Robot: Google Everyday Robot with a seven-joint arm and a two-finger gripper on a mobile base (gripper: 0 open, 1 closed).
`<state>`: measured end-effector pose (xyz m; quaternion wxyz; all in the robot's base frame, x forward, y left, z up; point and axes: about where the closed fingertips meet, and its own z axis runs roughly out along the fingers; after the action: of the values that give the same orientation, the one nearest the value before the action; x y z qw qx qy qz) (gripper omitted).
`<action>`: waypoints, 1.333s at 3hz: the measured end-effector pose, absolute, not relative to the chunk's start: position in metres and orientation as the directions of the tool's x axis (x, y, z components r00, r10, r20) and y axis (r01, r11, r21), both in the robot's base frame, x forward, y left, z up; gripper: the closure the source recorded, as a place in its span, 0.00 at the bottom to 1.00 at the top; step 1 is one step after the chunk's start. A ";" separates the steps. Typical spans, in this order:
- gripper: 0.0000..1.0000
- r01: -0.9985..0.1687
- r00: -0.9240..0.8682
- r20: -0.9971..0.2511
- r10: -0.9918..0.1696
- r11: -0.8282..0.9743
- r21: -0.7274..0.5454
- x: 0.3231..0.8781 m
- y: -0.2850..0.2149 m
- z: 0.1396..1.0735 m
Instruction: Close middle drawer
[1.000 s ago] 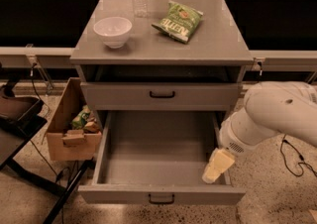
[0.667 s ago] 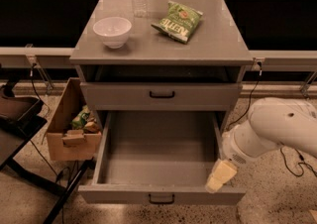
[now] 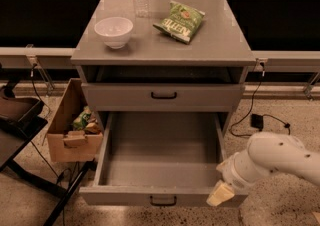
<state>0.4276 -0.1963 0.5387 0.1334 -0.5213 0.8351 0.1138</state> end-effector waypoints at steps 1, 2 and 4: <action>0.50 -0.877 -0.480 -0.327 -0.814 0.461 0.136 0.388 -0.205 0.493; 0.72 -0.836 -0.549 -0.307 -0.778 0.497 0.235 0.341 -0.211 0.455; 1.00 -0.804 -0.589 -0.328 -0.739 0.493 0.333 0.310 -0.203 0.409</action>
Offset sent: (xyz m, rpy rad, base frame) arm -0.1499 -0.0240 -0.1329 0.1103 0.3021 -0.1558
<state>0.3095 -0.2026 0.4088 0.0707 -0.4478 0.8611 0.2301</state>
